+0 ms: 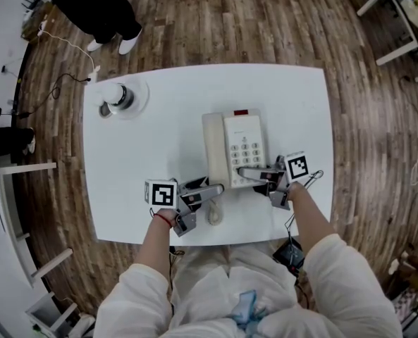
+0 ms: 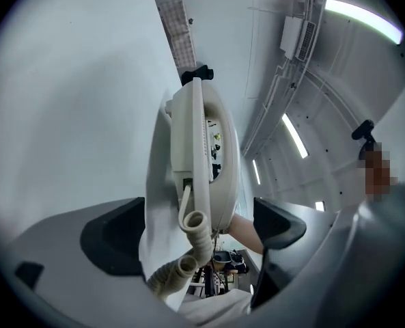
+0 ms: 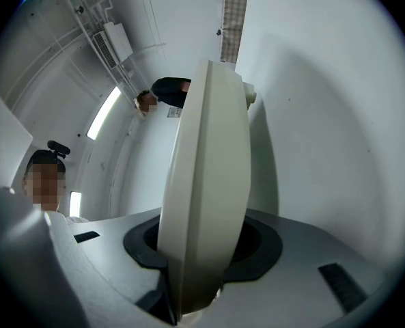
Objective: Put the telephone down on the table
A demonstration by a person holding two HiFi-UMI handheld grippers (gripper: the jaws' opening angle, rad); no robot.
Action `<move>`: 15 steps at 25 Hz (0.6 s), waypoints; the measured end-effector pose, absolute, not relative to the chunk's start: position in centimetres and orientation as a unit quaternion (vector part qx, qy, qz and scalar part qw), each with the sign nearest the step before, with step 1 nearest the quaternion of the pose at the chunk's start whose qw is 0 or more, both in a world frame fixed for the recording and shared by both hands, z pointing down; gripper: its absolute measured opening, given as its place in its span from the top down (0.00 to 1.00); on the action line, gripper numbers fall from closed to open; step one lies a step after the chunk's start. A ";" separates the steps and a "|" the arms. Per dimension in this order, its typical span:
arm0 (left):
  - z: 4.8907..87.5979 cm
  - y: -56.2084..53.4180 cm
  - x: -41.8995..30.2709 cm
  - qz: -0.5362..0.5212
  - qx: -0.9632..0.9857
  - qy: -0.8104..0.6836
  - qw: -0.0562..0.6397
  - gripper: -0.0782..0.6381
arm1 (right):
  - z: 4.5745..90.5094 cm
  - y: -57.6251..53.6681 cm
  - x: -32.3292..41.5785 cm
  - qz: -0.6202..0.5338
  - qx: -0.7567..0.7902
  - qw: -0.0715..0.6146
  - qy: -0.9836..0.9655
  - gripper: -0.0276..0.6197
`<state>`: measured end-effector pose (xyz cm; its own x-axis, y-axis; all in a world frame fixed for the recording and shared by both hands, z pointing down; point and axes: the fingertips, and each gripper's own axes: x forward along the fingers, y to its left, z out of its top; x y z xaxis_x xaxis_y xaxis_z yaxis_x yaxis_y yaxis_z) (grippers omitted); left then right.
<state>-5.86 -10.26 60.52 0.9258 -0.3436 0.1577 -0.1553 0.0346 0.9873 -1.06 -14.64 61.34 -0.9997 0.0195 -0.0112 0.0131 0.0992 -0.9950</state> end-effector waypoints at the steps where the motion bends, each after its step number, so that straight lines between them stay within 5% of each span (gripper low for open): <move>1: 60.7 -10.4 -5.7 -0.069 0.688 -0.185 0.698 0.21 | 61.5 -14.9 -1.1 0.673 -0.009 0.002 -0.739 0.68; 15: 60.3 -11.5 -5.0 -0.151 0.654 -0.200 0.714 0.45 | 61.9 -15.5 -1.3 0.687 0.009 0.011 -0.726 0.68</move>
